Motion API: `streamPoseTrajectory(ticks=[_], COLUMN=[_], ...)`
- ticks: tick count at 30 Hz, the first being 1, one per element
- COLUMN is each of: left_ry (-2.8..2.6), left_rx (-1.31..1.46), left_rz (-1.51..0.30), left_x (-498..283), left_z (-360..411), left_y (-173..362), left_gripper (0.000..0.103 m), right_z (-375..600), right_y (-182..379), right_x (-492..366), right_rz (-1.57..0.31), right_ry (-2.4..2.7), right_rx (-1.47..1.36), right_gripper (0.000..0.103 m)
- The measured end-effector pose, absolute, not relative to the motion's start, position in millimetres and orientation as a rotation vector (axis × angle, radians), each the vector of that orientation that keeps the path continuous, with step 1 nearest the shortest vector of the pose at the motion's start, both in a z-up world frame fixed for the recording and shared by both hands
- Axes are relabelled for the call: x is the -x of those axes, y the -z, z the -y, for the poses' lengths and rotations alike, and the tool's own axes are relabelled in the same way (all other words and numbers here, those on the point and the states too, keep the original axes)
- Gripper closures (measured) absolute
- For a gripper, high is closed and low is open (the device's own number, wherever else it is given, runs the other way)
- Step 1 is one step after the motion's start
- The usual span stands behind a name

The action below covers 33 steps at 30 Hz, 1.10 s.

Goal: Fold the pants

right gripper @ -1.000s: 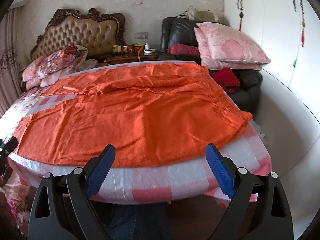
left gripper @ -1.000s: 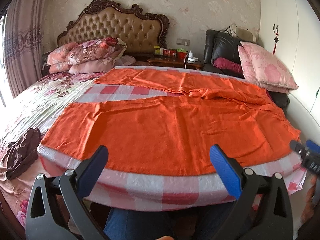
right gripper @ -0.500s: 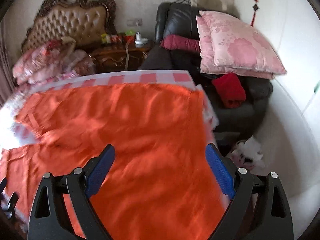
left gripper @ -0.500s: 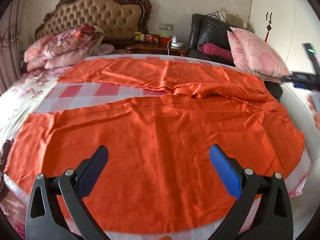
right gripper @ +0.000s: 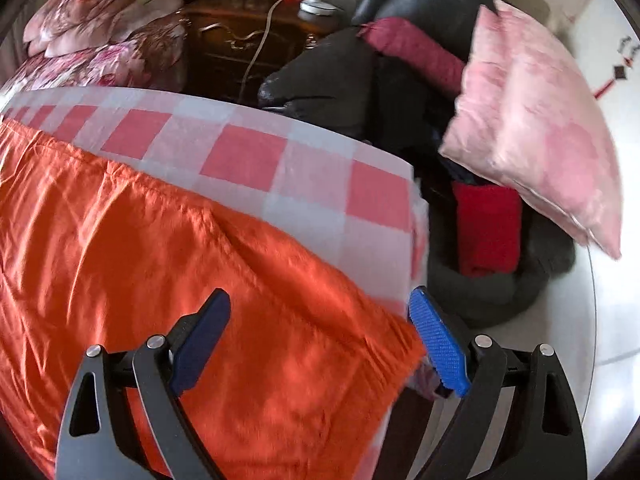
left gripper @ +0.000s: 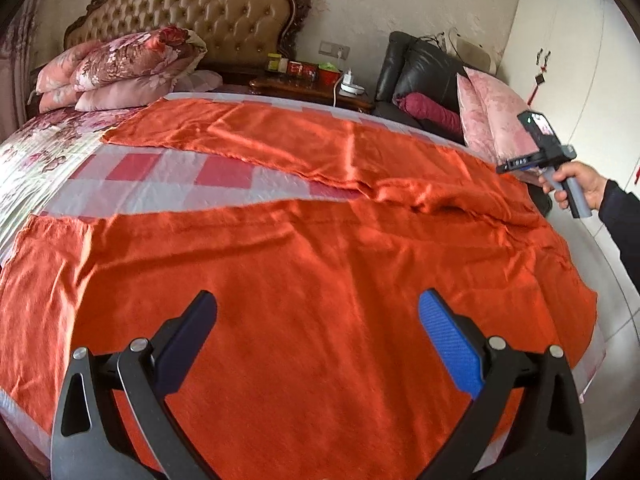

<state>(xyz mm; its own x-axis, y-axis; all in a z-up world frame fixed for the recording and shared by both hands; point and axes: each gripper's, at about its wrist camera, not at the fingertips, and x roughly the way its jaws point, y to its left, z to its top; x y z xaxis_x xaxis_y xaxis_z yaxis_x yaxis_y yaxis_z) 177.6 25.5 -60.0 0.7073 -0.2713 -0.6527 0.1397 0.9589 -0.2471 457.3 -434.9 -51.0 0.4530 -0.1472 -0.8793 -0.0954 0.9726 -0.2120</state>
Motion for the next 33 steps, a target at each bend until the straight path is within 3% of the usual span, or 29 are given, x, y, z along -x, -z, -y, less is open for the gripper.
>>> streamPoseTrajectory(ticks=[2,4,5,7,8,17,23,30,33], left_ry=[0.218,0.207,0.199,0.178,0.165,0.123,0.150,0.279,0.362], left_rx=[0.183,0.189,0.189,0.185,0.184,0.228,0.352,0.627,0.795], left_rz=[-0.752,-0.757,-0.757,-0.755,-0.755,-0.702,-0.677,-0.738,-0.792], left_x=[-182,-186,-187,-189,-191,-220,-238,-249,-275], left_z=[-28,-32,-34,-39,-42,-75,-97,-124,-140], left_y=[59,59,59,60,59,30,12,38,62], left_gripper=[0.002,0.002,0.002,0.002,0.002,0.002,0.002,0.005,0.023], right_z=[435,435,435,433,431,393,348,340,347], right_y=[55,61,61,59,56,-23,-60,1,27], right_x=[-465,-468,-468,-466,-462,-357,-215,-96,-83], right_rz=[-1.118,-1.144,-1.141,-1.137,-1.114,-0.817,-0.655,-0.745,-0.781], right_ry=[0.011,-0.028,-0.049,-0.080,-0.044,-0.042,-0.155,-0.202,-0.197], right_rx=[0.227,0.200,0.183,0.164,0.197,0.210,0.173,-0.041,-0.151], right_gripper=[0.021,0.046,0.051,0.090,0.096,0.098,0.098,0.098,0.098])
